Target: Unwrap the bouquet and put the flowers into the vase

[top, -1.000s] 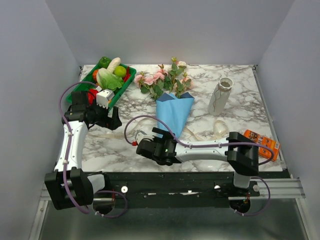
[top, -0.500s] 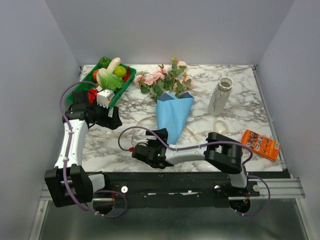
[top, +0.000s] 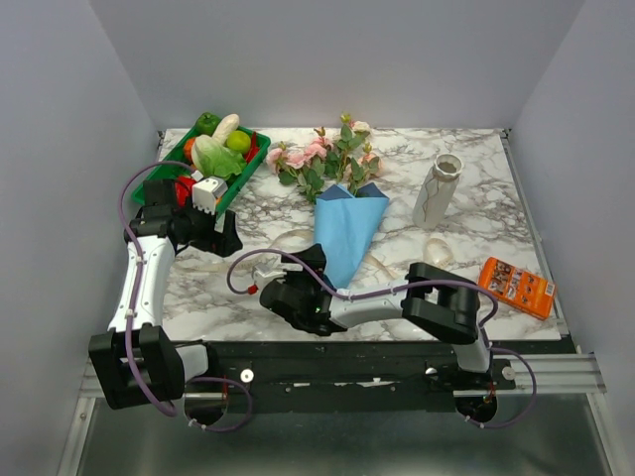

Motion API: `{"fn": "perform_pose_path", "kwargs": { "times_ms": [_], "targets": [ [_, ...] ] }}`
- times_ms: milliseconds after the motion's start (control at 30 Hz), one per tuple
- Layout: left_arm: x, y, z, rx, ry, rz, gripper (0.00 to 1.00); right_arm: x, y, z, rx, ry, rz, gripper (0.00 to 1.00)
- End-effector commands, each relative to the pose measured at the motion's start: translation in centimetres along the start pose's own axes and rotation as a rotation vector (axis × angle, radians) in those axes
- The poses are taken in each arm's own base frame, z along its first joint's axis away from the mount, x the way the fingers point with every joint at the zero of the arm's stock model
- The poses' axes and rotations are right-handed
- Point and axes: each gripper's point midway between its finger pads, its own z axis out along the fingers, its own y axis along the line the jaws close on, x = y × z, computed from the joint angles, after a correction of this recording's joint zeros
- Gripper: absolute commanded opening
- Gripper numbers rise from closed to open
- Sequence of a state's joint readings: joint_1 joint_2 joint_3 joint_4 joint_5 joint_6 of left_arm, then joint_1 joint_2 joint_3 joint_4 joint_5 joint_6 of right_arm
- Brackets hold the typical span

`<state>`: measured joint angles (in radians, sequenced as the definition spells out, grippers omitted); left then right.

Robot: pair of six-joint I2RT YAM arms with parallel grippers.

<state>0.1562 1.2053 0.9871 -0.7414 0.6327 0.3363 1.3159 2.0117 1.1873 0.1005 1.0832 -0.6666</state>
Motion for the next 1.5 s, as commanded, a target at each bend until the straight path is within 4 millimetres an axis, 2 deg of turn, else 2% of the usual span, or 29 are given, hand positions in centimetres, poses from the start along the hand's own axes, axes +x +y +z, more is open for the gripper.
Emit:
{"fn": "perform_pose_path", "kwargs": {
  "times_ms": [0,167,333,467,500,567,600,667,700,767,800,833,867,900,933,967,1000,1067,1100,1133,1167,1200,1267,1300,1333,1367,1400,1467],
  "targets": [
    [-0.2,0.1,0.2,0.016,-0.010,0.004,0.99,1.2,-0.7,-1.0,-0.049,0.017,0.028,0.95],
    [-0.2,0.1,0.3,0.018,-0.010,0.005,0.99,1.7,-0.2,-1.6,-0.115,0.048,0.006,1.00],
    [0.0,0.2,0.4,0.016,-0.008,0.005,0.99,2.3,0.4,-1.7,-0.137,0.076,-0.020,1.00],
    [-0.2,0.2,0.4,0.015,-0.011,0.006,0.99,1.5,0.7,-0.6,-0.088,0.077,-0.042,0.99],
    [-0.1,0.3,0.4,0.012,-0.009,0.005,0.99,0.8,0.2,0.0,-0.057,0.058,-0.028,0.98],
    [-0.2,0.3,0.3,0.012,-0.010,0.006,0.99,0.9,-0.1,0.6,-0.006,0.061,-0.039,0.96],
    [-0.1,0.3,0.3,0.013,-0.008,0.004,0.99,-0.3,-0.9,1.1,0.033,0.022,0.014,0.93],
    [-0.1,0.3,0.4,0.014,-0.005,0.002,0.99,-0.7,-1.5,1.3,0.080,-0.004,0.029,0.92],
    [-0.1,0.3,0.3,0.015,-0.003,0.002,0.99,-2.0,-2.7,1.5,0.142,-0.052,0.126,0.90],
    [-0.3,0.3,0.2,0.013,-0.006,0.003,0.99,-2.3,-4.2,1.5,0.215,-0.069,0.072,0.88],
    [-0.4,0.2,0.1,0.011,-0.007,0.004,0.99,-3.1,-6.3,1.4,0.297,-0.112,0.192,0.85],
    [-0.5,0.2,0.1,0.011,-0.008,0.003,0.99,-3.0,-6.9,1.5,0.338,-0.100,0.093,0.84],
    [-0.6,0.3,-0.1,0.005,-0.013,0.007,0.99,-3.1,-7.7,1.5,0.377,-0.095,0.094,0.83],
    [-0.6,0.2,-0.1,0.005,-0.014,0.009,0.99,-2.6,-9.7,1.2,0.461,-0.106,0.197,0.81],
    [-0.6,0.2,-0.1,0.006,-0.015,0.008,0.99,-2.3,-10.1,1.1,0.497,-0.077,0.101,0.79],
    [-0.6,0.2,-0.1,0.002,-0.014,0.010,0.99,-2.0,-10.8,1.0,0.529,-0.066,0.109,0.76],
    [-0.7,0.3,-0.2,0.001,-0.016,0.010,0.99,-1.5,-11.9,0.7,0.568,-0.055,0.158,0.68],
    [-0.6,0.2,-0.1,0.004,-0.017,0.005,0.99,-0.9,-13.5,-0.1,0.576,-0.045,0.248,0.59],
    [-0.6,0.2,-0.1,0.003,-0.016,0.002,0.99,-0.5,-14.3,-0.6,0.579,-0.041,0.301,0.47],
    [-0.6,0.1,-0.1,0.007,-0.018,0.004,0.99,-0.2,-14.9,-0.9,0.581,-0.043,0.370,0.41],
    [-0.6,0.1,-0.1,0.007,-0.017,-0.002,0.99,0.6,-16.4,-1.9,0.587,-0.027,0.448,0.37],
    [-0.6,0.0,-0.1,0.008,-0.020,0.000,0.99,1.0,-17.1,-2.3,0.590,-0.019,0.501,0.36],
    [-0.7,0.0,-0.2,0.009,-0.022,-0.005,0.99,2.0,-17.9,-3.1,0.587,-0.002,0.625,0.38],
    [-0.7,0.0,-0.2,0.008,-0.023,-0.006,0.99,2.4,-19.3,-4.0,0.594,-0.008,0.694,0.43],
    [-0.8,-0.1,-0.2,0.009,-0.026,-0.004,0.99,2.6,-19.6,-4.5,0.593,-0.018,0.747,0.48],
    [-0.9,-0.1,-0.3,0.010,-0.027,-0.004,0.99,2.9,-19.9,-4.8,0.590,-0.007,0.784,0.54],
    [-0.9,-0.1,-0.3,0.010,-0.028,-0.005,0.99,3.2,-20.6,-5.4,0.590,-0.008,0.825,0.70],
    [-0.9,-0.2,-0.4,0.010,-0.031,-0.003,0.99,3.7,-20.7,-5.8,0.583,0.014,0.881,0.79]
  ]
}}
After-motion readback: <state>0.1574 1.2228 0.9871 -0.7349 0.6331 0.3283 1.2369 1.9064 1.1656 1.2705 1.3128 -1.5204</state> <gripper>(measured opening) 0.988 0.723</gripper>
